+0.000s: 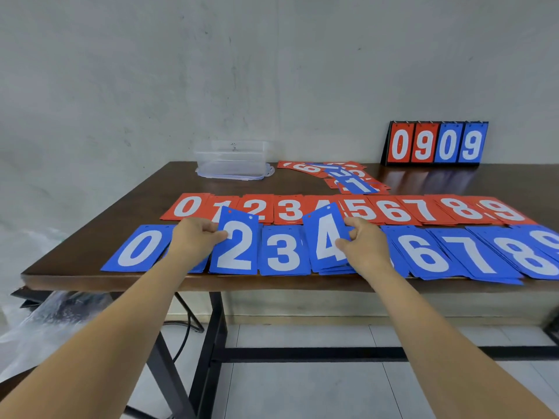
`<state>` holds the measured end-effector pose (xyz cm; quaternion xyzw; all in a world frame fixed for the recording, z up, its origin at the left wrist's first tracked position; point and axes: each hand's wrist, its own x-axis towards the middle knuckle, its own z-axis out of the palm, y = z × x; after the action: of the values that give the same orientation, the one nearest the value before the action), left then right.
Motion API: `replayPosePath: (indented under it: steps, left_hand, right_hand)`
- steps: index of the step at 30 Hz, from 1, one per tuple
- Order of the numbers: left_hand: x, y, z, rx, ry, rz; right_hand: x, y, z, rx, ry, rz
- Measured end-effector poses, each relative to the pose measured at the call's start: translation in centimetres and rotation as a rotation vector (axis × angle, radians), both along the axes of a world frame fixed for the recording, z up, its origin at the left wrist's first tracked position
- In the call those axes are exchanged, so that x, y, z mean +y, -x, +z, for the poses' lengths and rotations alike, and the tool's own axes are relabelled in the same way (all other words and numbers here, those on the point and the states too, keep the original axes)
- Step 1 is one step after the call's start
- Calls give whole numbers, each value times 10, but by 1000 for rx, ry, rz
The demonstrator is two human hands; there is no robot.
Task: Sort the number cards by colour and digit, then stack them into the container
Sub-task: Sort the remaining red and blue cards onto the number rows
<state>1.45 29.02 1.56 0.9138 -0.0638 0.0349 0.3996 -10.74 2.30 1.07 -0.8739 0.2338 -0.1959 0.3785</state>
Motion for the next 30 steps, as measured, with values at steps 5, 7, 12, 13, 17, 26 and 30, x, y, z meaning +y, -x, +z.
replayPosePath:
  steps: [5, 7, 12, 13, 17, 26, 30]
  left_hand:
    - [-10, 2, -10, -80, -325, 23]
    - [-12, 4, -12, -83, -425, 41]
    - [-16, 9, -12, -165, -517, 57]
    - [-17, 10, -12, -178, -503, 55]
    - [-21, 12, -15, -208, -414, 29]
    - [-70, -8, 10, -252, -374, -46]
    - [-99, -38, 26, -268, -342, -113]
  right_hand:
    - [8, -1, -11, 188, 369, -68]
    - [10, 0, -11, 222, 455, -87]
    - [13, 3, -11, 223, 545, -56]
    - [13, 3, -11, 221, 550, -51]
    - [12, 5, -14, 198, 531, -40]
    - [-22, -17, 8, 136, 514, -52]
    - [-46, -40, 19, 154, 524, -114]
